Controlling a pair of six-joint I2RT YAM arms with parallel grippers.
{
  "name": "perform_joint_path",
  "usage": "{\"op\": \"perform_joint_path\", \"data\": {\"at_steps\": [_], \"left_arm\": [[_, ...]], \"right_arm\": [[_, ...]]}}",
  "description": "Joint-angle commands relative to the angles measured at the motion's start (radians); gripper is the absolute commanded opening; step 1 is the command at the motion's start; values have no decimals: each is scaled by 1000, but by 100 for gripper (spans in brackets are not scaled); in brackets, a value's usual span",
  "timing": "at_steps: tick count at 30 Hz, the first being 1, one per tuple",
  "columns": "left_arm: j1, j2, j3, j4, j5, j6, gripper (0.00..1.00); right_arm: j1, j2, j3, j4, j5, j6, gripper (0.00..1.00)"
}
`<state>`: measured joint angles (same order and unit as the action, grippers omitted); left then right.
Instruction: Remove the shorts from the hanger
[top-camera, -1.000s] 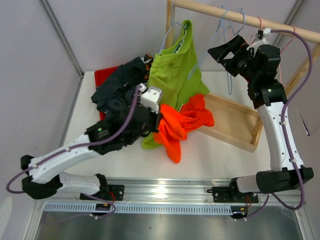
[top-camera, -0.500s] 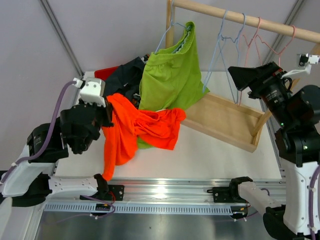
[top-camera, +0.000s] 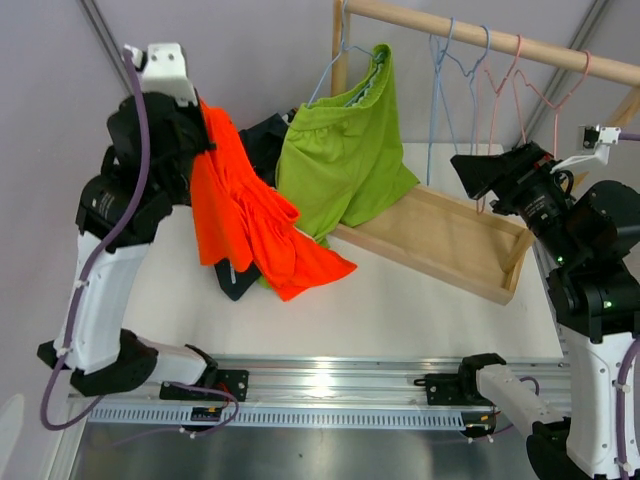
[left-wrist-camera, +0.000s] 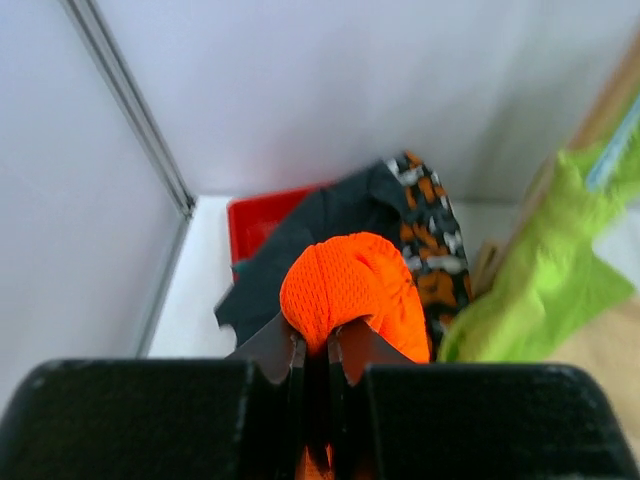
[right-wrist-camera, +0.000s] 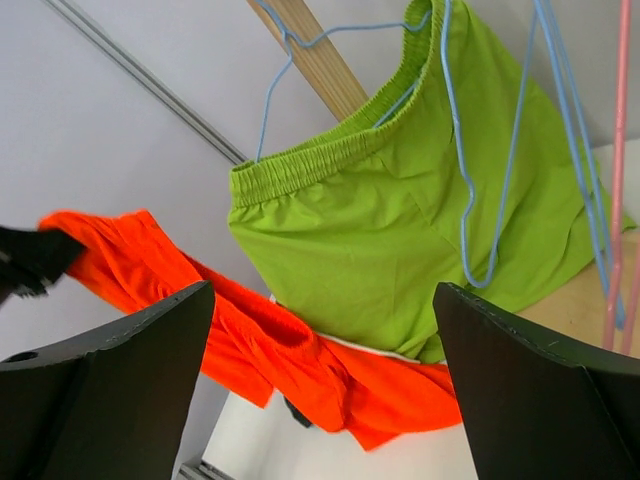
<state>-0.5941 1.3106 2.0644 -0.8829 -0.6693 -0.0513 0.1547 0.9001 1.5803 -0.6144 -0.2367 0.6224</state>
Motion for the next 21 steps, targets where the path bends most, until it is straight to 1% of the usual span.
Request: {"op": "perform_joint_path", "data": {"at_steps": [1,2,4,5,7,8,10,11,14,15,17,18,20,21], "left_arm": [[135,95,180,134,138,48,0],[189,130,271,137,155,48,0],[240,199,327,142,215,42,0],[261,266,371,163,223,42,0],[313,327,417,197,240,42,0],[348,385,433,231,273,33,0],[379,433,441,277,319,13,0],[405,485,441,315,354,4,0],[430,570,441,355,410,-28,0],[430,631,438,372,413,-35,0],[430,694,441,381,421,-53,0],[430,751,432,386,406,-62,0],[430,795,401,394,398,-82,0],[430,812,389,394,401,-90,32]], "right_arm": [[-3,-6,-32,28,-29,-16,99],[-1,-6,-54,33,-35,-13,99],[-1,-10,-74,45,-39,-12,99],[-1,-13,-86,53,-44,-10,99],[-1,-20,-117,59,-47,-9,99],[-3,-20,-124,61,-52,-9,99],[-3,-26,-143,61,-53,-10,99],[-1,-27,-149,64,-55,-10,99],[-1,-38,-169,67,-55,-10,99],[-1,-41,-174,71,-58,-10,99],[-1,-46,-186,94,-81,-10,99],[-1,-47,-189,105,-93,-12,99],[-1,-55,-184,140,-128,-10,99],[-1,-56,-180,153,-141,-10,99]]}}
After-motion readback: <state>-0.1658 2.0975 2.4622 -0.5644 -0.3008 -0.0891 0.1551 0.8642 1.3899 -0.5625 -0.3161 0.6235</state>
